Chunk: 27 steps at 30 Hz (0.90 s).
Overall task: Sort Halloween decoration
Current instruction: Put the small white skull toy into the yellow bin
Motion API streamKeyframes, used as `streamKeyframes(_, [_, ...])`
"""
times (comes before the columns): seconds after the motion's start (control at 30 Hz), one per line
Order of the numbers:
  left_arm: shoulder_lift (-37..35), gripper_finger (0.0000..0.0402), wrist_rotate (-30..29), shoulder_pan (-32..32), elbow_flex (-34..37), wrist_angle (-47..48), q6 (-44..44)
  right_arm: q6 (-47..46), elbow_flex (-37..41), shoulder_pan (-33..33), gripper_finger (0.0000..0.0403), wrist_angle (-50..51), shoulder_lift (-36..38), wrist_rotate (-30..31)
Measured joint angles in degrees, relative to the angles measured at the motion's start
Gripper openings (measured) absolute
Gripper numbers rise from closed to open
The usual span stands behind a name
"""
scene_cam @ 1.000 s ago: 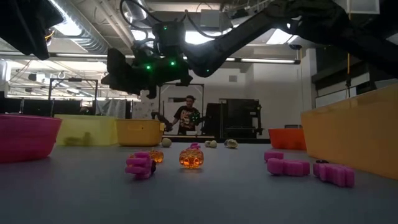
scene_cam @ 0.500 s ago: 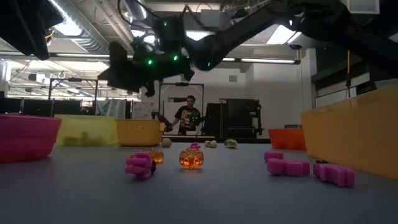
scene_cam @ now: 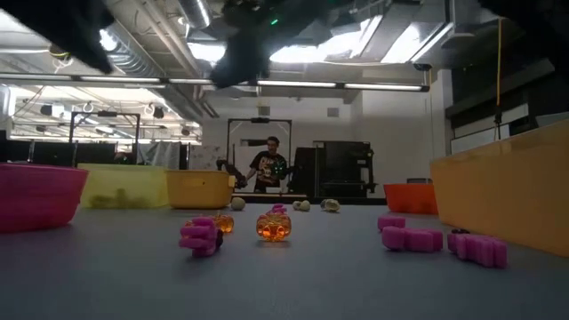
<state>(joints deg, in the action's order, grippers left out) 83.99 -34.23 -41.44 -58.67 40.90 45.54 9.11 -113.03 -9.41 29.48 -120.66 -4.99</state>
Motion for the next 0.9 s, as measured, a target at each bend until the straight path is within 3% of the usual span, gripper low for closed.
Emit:
streamKeyframes(0.23, [-0.5,0.0125,-0.3,8.8,0.0,-2.6,-12.7,1.8,0.0,0.0,0.0175,16.9,7.2,7.0])
streamKeyframes(0.47, [-4.7,0.0125,-2.4,16.3,0.0,-2.4,-24.8,-0.2,0.1,0.0,0.0175,30.8,8.2,7.3])
streamKeyframes(0.63, [-12.0,0.0125,-2.3,19.5,1.7,0.3,-28.6,-0.5,3.5,0.0,0.0175,30.2,8.3,6.9])
streamKeyframes(0.9, [-29.9,0.0125,-2.1,20.3,15.2,-4.9,-25.2,-4.2,11.7,0.0,0.0175,24.8,8.3,7.0])
